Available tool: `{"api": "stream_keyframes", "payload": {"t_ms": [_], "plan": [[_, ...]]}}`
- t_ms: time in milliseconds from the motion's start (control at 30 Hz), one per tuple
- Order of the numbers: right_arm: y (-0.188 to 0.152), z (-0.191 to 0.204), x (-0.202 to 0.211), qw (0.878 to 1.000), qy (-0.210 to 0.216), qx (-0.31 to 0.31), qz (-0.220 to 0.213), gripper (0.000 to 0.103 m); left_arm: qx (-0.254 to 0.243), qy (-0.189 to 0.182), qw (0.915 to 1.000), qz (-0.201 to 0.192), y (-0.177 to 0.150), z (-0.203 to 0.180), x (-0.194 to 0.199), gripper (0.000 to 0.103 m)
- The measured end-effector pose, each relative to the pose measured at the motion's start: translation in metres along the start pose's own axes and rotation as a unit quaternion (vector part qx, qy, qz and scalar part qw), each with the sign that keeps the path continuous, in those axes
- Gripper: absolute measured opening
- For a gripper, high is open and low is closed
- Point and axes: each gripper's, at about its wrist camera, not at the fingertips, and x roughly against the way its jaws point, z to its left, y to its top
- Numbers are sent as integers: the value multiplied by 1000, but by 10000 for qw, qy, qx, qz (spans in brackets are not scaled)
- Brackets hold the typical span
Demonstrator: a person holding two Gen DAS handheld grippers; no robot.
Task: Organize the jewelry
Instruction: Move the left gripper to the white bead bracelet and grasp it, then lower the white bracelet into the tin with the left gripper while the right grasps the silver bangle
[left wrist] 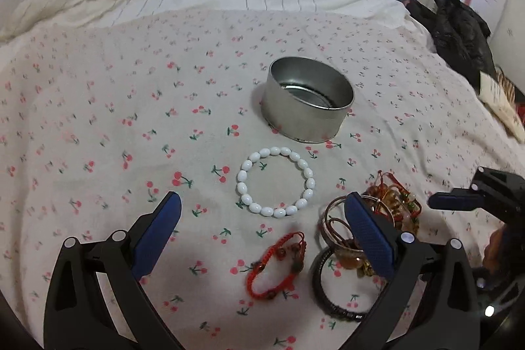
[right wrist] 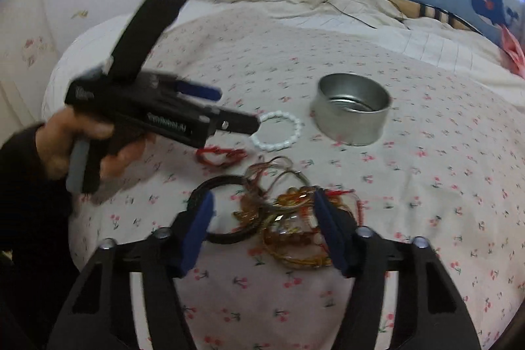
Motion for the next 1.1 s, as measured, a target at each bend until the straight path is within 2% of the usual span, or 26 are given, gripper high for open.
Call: {"api": "stream_keyframes", "payload": {"t_ms": [67, 133, 267, 333, 500, 567, 633, 667, 733, 833, 900, 967, 1033, 1100], "plan": [[0, -4, -4, 9998, -133, -117, 29, 51, -17, 179, 9998, -44, 3, 2, -2, 96], [2, -9, -8, 9995, -105, -301, 66, 49, 126, 171, 9998, 31, 6, 6, -11, 96], [10, -15, -19, 9989, -311, -322, 160, 49, 205, 250, 9995, 21, 15, 9, -26, 96], [14, -16, -29, 9977, -597, -162, 284, 49, 347, 167, 9992, 89, 16, 13, -34, 96], [25, -18, -49, 9950, -804, 210, 549, 49, 417, 60, 9988, 252, 15, 15, -45, 96], [30, -19, -58, 9927, -852, 404, 749, 48, 391, 46, 9986, 339, 14, 15, -50, 91], [31, -18, -64, 9916, -813, 531, 859, 35, 316, 111, 9982, 489, 12, 13, -58, 78], [32, -18, -68, 9913, -769, 578, 901, 33, 290, 148, 9981, 523, 11, 13, -60, 75], [32, -16, -76, 9889, -769, 729, 1044, 17, 214, 218, 9982, 509, 11, 12, -64, 67], [25, -11, -80, 9865, -608, 892, 1234, 17, 204, 159, 9986, 458, 12, 11, -63, 60], [22, -11, -80, 9853, -619, 918, 1300, 17, 223, 151, 9986, 446, 11, 11, -62, 59], [21, -13, -82, 9853, -601, 894, 1325, 17, 202, 119, 9987, 446, 10, 11, -62, 54], [21, -14, -82, 9850, -601, 955, 1307, 11, 162, 56, 9989, 437, 10, 10, -62, 23], [22, -13, -80, 9872, -597, 899, 1176, 5, 105, 1, 9989, 454, 9, 8, -60, 9]]}}
